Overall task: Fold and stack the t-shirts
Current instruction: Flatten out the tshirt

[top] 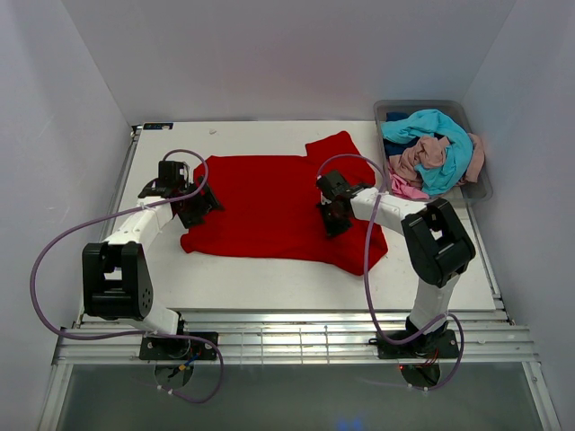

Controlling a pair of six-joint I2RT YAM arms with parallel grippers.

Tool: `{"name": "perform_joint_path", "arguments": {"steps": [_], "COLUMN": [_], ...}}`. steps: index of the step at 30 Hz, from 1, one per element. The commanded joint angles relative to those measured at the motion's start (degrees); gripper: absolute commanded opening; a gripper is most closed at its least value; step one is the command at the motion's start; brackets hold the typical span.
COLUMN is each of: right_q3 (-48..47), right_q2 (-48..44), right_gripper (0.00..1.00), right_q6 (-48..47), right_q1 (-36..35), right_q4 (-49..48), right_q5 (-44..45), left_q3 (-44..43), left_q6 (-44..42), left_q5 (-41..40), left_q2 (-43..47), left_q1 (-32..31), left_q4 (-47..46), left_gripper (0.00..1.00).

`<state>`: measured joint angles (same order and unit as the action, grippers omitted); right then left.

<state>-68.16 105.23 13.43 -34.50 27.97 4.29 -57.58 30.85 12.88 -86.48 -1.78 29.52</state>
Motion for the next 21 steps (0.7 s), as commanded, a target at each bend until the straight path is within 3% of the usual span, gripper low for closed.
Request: {"name": "perform_joint_path", "arguments": {"steps": [1,12,21], "right_q3": [0.05,2.24,9.79], "right_q2": [-3.09,-16.01,-21.03], "right_gripper": [0.08,0.11,0.15], "right_q6": [0.19,1.59,4.94], "right_q1": [0.05,-1.53,-4.26], "right_q4": [-0.37,9.29,9.04], "right_q5": [0.45,1.69,0.27], "left_q3": [-0.07,0.19,-0.60], "left_q6": [-0.18,0.96,1.14], "left_q5": [0.03,2.67,4.34], "left_q2": [2.81,0.43,-1.41], "left_q1": [-0.24,-0.24,-0.24], "left_q4": [-0.43,-2.27,-3.24], "left_gripper": [0.81,0.80,0.80]}}
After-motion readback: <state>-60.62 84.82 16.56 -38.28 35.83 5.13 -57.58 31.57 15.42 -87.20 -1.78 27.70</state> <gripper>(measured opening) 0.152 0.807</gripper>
